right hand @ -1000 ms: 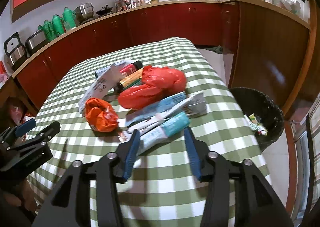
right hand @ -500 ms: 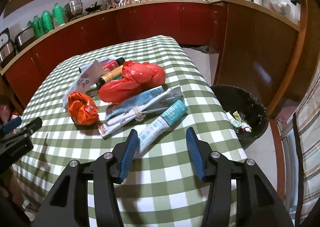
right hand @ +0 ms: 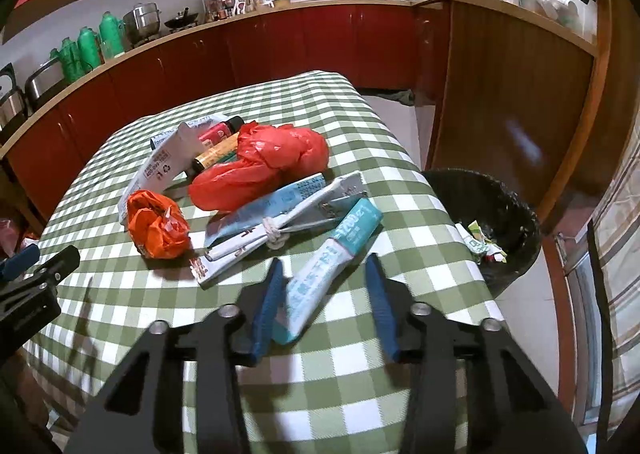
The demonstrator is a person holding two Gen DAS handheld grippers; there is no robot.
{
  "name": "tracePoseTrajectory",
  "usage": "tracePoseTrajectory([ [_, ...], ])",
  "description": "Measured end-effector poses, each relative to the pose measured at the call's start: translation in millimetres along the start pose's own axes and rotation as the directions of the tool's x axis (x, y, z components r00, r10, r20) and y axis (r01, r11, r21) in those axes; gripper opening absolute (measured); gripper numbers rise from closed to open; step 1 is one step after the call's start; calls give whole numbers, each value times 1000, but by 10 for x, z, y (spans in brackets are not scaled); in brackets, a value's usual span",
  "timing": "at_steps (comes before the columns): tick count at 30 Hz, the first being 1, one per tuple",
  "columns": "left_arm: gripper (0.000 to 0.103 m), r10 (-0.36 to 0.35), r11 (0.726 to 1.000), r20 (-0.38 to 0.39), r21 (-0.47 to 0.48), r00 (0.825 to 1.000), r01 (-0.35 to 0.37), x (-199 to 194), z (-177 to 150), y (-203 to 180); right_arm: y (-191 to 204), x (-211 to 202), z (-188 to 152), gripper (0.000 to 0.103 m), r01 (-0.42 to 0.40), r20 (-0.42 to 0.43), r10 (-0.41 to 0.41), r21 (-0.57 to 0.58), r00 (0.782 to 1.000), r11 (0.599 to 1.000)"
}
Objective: Collect trash
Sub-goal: 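Grasp the blue-and-white tube with the right tool, then grasp the white paper packet with the left tool while the right tool holds the blue tube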
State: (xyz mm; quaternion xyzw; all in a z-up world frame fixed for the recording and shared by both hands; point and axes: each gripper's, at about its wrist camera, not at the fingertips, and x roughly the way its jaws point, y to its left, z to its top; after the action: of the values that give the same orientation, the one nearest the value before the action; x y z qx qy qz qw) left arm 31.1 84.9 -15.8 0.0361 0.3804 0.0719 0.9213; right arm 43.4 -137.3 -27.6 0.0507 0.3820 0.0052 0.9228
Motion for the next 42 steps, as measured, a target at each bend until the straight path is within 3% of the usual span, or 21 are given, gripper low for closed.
tracePoseTrajectory([
  [3, 80, -7, 1000, 0, 15, 1000, 7, -12, -11, -75, -72, -17, -11, 24, -18, -2, 18, 6, 1000, 1000],
  [10, 80, -42, 998, 8, 51, 999, 41, -103, -25, -292, -165, -68, -33, 15, -48, 8, 48, -10, 999, 999],
  [21, 72, -115, 987, 17, 119, 993, 112, -240, -32, -831, -382, -179, -27, 13, -73, 38, 73, 3, 997, 997],
  [26, 72, -138, 979, 20, 157, 990, 133, -289, -48, -1035, -502, -237, 3, 13, -35, 61, 36, -30, 997, 999],
  [34, 71, -198, 960, 34, 211, 980, 186, -335, -17, -1358, -871, -247, 38, 13, 2, 70, -4, 18, 998, 1000],
  [42, 53, -223, 948, -4, 234, 975, 217, -96, 103, -1606, -1108, -204, 21, 13, 15, 64, -19, 62, 998, 998],
])
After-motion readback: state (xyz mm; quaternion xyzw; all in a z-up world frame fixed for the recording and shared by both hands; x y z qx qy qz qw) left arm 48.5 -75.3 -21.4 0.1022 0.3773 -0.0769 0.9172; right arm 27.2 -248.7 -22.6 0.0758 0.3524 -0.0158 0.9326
